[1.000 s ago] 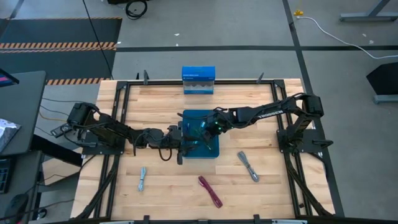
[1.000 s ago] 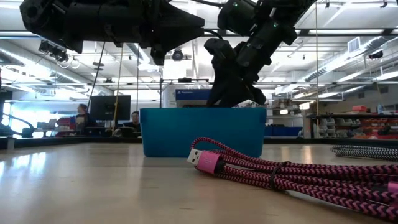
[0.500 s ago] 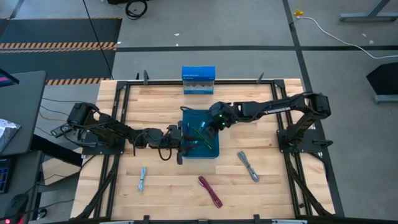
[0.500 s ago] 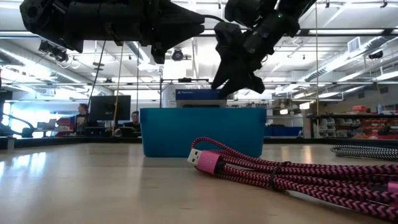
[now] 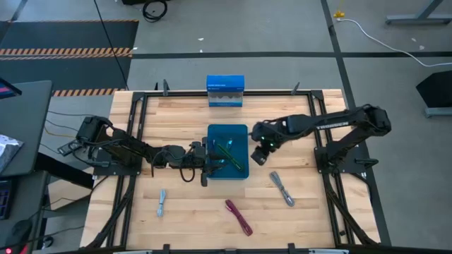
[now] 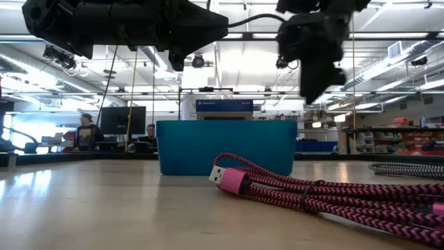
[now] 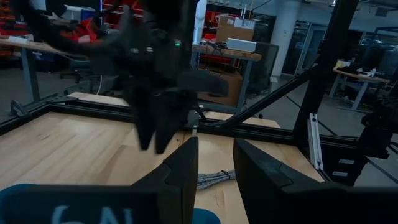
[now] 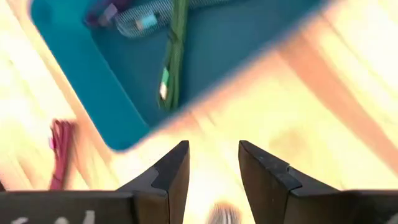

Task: Pick and place USB-C Cables
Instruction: Put the black charger cable into the blue bin, then put the pink charger cable into the blue bin

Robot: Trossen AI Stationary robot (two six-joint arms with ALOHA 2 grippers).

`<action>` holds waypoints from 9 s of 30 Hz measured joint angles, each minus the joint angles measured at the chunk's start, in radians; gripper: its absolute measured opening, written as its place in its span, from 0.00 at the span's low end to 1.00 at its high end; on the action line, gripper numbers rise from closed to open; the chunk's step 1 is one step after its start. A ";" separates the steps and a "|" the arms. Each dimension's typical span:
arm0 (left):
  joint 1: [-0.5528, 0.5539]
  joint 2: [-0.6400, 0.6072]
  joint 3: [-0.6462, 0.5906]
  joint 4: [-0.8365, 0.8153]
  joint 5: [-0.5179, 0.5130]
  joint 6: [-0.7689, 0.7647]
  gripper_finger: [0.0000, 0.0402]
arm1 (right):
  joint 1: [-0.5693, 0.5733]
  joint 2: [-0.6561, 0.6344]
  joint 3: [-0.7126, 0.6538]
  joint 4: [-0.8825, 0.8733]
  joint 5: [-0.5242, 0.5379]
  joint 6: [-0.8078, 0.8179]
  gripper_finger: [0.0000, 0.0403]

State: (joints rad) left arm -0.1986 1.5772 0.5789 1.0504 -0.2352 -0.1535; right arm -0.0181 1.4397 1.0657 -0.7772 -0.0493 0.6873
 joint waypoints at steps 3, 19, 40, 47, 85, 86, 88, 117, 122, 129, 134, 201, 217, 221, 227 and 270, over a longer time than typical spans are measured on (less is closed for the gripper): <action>0.000 0.000 0.000 0.000 0.000 0.000 0.27 | 0.056 -0.020 0.000 -0.093 0.005 0.084 0.36; 0.000 0.000 -0.001 0.019 0.000 0.003 0.27 | 0.360 0.045 -0.024 -0.252 -0.002 0.460 0.36; -0.015 0.000 -0.001 0.014 0.000 -0.046 0.27 | 0.579 0.147 -0.208 0.003 0.073 0.735 0.36; -0.015 0.000 -0.001 0.006 0.000 -0.046 0.27 | 0.580 0.150 -0.268 0.068 0.115 0.748 0.36; -0.015 0.000 -0.001 0.007 -0.034 -0.042 0.27 | 0.455 -0.089 -0.167 0.016 0.317 0.526 0.06; -0.015 0.000 -0.001 0.007 -0.034 -0.042 0.27 | 0.442 -0.093 -0.155 0.017 0.320 0.503 0.06; -0.015 0.000 -0.001 0.007 -0.034 -0.042 0.27 | 0.416 -0.093 -0.131 0.015 0.321 0.459 0.06; -0.015 0.000 0.000 0.020 -0.034 -0.042 0.27 | 0.168 -0.049 -0.075 0.297 0.229 0.113 0.06; -0.015 0.000 0.000 0.021 -0.034 -0.042 0.27 | 0.140 -0.049 -0.075 0.356 0.201 0.073 0.06; -0.015 0.000 0.000 0.021 -0.034 -0.042 0.27 | 0.100 -0.020 -0.076 0.439 0.157 0.070 0.06; -0.015 0.000 0.000 0.019 -0.030 -0.044 0.27 | 0.078 0.063 -0.076 0.547 0.084 0.094 0.07; -0.037 0.000 -0.001 0.099 -0.023 -0.056 0.27 | 0.334 -0.004 -0.076 0.461 0.289 -0.047 0.36; -0.071 -0.001 -0.001 0.398 0.405 -0.201 0.27 | 0.584 0.046 -0.075 0.543 0.479 0.041 0.36; -0.113 -0.004 0.000 0.367 0.354 -0.204 0.27 | 0.621 0.071 -0.075 0.635 0.479 0.007 0.36; -0.172 -0.024 0.084 0.090 0.146 -0.203 0.27 | 0.666 0.129 -0.066 0.663 0.475 0.002 0.36; -0.629 0.040 0.624 -1.354 -0.764 -0.700 0.26 | 0.633 0.705 0.489 0.071 0.294 0.372 0.36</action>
State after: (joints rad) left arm -0.8278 1.6176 1.2026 -0.3034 -0.9994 -0.8536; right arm 0.6147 2.1443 1.5547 -0.7064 0.2443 1.0591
